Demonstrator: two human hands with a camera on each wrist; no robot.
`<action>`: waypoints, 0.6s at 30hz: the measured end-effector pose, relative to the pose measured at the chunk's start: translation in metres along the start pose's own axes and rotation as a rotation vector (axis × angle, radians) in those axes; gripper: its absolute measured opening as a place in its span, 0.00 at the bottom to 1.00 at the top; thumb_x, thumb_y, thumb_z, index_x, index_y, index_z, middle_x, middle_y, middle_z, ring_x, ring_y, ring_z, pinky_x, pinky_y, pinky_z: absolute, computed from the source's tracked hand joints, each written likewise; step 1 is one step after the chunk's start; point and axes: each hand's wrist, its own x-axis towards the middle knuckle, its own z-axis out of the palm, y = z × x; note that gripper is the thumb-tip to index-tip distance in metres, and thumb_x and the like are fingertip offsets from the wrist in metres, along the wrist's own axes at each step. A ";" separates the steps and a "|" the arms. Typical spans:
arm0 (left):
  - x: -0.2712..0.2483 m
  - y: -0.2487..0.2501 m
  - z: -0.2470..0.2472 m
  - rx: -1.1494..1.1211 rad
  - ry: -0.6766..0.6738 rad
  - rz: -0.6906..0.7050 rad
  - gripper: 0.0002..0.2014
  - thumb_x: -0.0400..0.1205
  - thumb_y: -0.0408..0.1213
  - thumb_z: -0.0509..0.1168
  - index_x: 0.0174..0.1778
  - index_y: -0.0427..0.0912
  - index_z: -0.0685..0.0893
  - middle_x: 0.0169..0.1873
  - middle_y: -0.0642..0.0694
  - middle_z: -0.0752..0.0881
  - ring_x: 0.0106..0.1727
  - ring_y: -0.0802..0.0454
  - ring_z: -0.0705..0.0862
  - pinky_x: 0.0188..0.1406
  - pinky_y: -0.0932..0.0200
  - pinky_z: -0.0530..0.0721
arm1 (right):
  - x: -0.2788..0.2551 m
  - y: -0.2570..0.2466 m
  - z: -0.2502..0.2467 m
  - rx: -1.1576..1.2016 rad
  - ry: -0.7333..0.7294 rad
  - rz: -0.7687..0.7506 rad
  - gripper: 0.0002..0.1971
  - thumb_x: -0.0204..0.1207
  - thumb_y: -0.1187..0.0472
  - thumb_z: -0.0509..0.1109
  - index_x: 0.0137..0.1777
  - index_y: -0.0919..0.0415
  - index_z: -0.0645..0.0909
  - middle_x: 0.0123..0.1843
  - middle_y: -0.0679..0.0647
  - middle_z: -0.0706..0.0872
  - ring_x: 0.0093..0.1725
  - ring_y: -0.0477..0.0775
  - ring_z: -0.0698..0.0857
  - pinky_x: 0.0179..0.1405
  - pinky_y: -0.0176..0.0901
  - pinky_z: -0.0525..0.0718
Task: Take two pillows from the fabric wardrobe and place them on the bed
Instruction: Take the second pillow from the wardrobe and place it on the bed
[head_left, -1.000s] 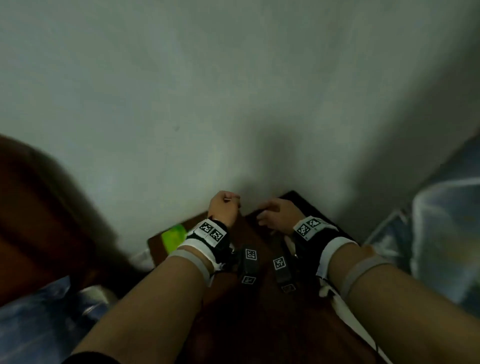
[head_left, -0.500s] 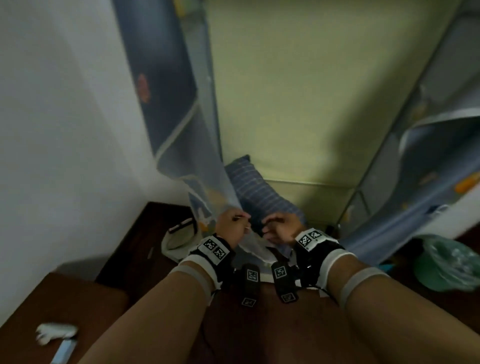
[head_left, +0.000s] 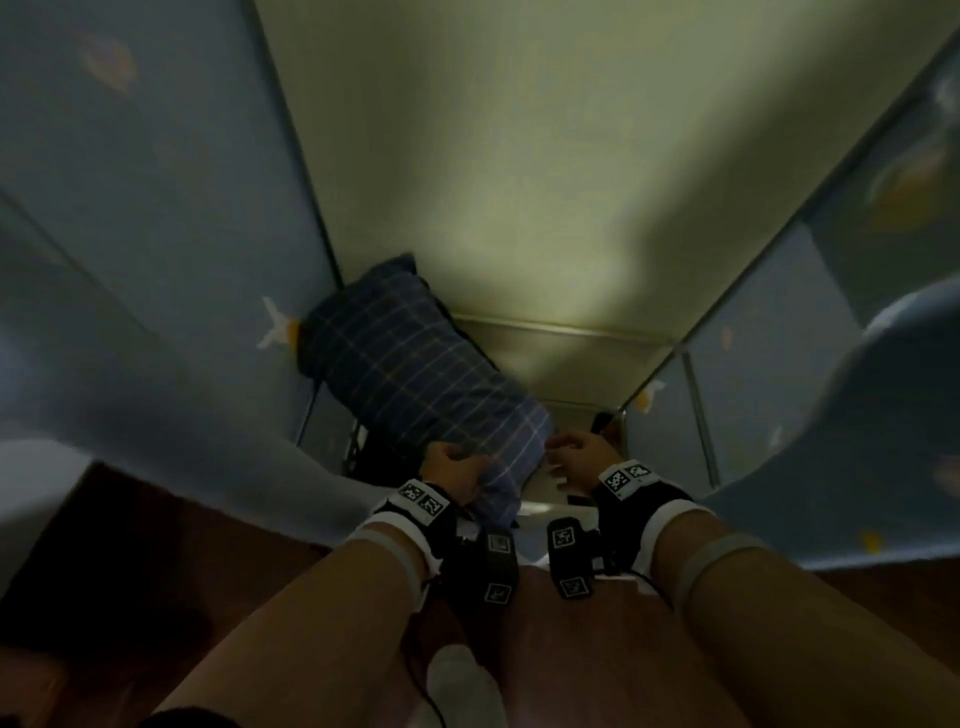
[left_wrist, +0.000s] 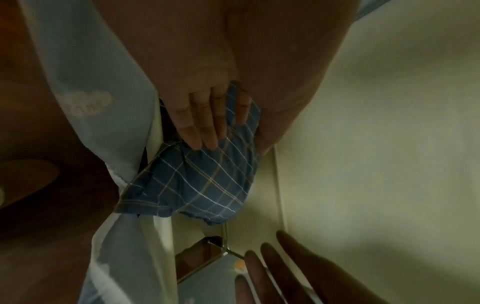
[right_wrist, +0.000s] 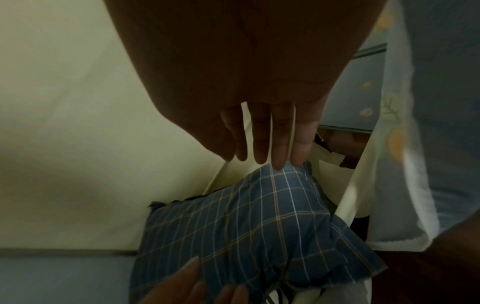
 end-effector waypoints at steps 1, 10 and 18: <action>-0.009 0.014 -0.002 -0.032 0.048 -0.003 0.42 0.61 0.49 0.81 0.67 0.35 0.75 0.65 0.28 0.83 0.61 0.30 0.86 0.57 0.31 0.89 | 0.016 -0.002 -0.002 -0.029 0.010 0.013 0.09 0.83 0.66 0.67 0.61 0.63 0.82 0.64 0.67 0.87 0.59 0.69 0.86 0.62 0.62 0.87; 0.046 0.036 -0.020 -0.146 0.417 -0.123 0.67 0.58 0.55 0.86 0.87 0.39 0.53 0.84 0.36 0.66 0.81 0.34 0.71 0.80 0.38 0.72 | 0.156 -0.023 -0.001 -0.131 0.025 0.084 0.26 0.81 0.52 0.72 0.75 0.64 0.77 0.73 0.66 0.83 0.73 0.70 0.82 0.72 0.58 0.81; 0.121 -0.016 -0.009 -0.254 0.544 -0.118 0.79 0.40 0.74 0.81 0.88 0.51 0.53 0.83 0.47 0.70 0.80 0.44 0.75 0.79 0.42 0.76 | 0.278 -0.012 0.026 -0.159 -0.072 0.066 0.42 0.78 0.37 0.70 0.85 0.61 0.65 0.85 0.63 0.71 0.81 0.69 0.73 0.77 0.55 0.72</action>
